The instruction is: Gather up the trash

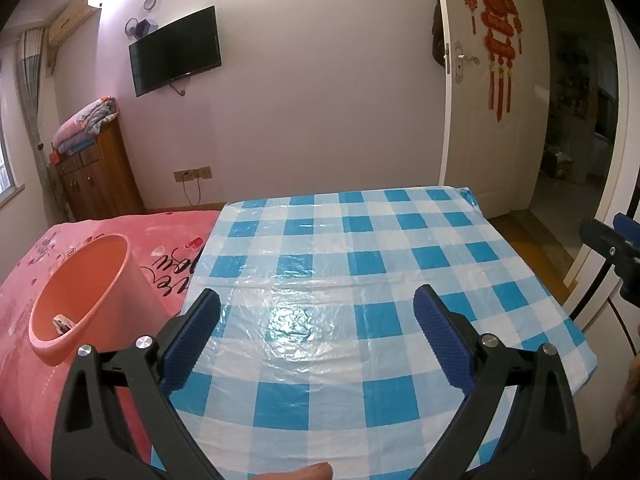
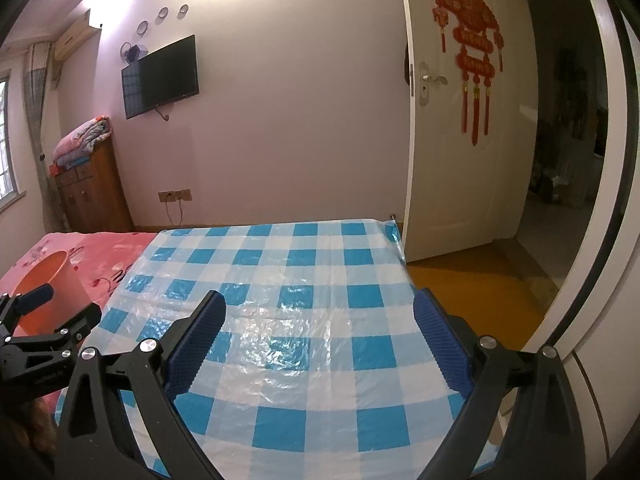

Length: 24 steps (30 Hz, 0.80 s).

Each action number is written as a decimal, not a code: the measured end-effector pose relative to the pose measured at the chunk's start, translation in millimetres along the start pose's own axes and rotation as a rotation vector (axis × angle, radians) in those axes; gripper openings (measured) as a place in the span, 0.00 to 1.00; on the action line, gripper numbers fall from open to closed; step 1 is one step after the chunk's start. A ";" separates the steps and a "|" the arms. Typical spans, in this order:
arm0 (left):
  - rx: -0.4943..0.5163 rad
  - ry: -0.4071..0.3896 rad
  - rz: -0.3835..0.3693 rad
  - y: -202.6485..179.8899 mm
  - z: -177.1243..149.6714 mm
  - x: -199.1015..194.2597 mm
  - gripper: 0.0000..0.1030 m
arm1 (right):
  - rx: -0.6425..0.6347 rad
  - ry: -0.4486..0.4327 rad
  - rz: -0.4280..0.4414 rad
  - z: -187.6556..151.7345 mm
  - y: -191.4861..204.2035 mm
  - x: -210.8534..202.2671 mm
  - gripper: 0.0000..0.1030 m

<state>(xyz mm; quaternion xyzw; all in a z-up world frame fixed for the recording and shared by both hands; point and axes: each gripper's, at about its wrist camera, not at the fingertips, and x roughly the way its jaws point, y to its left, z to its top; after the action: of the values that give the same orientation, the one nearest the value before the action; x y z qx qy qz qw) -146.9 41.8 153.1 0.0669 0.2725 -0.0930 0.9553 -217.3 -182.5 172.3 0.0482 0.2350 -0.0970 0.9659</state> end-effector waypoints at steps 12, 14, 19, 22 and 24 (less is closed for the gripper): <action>-0.003 -0.002 -0.004 -0.5 1.0 -1.8 0.95 | -0.008 -0.011 -0.016 0.1 0.8 -2.3 0.92; -0.002 -0.002 -0.008 -1.4 1.7 -3.2 0.95 | -0.012 -0.013 -0.022 -0.3 1.3 -2.2 0.92; -0.002 -0.003 -0.015 -3.9 2.1 -5.3 0.95 | -0.011 -0.011 -0.026 -2.5 1.8 -1.9 0.92; -0.003 -0.002 -0.021 -4.7 2.2 -5.0 0.95 | -0.010 -0.008 -0.024 -3.4 1.1 -1.4 0.92; -0.002 0.001 -0.022 -4.3 1.8 -4.0 0.95 | -0.010 -0.008 -0.025 -4.2 0.9 -0.9 0.92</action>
<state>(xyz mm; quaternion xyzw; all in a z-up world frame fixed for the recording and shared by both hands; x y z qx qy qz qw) -150.3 37.8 156.5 0.0627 0.2736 -0.1033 0.9542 -219.7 -180.8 169.1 0.0399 0.2324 -0.1079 0.9658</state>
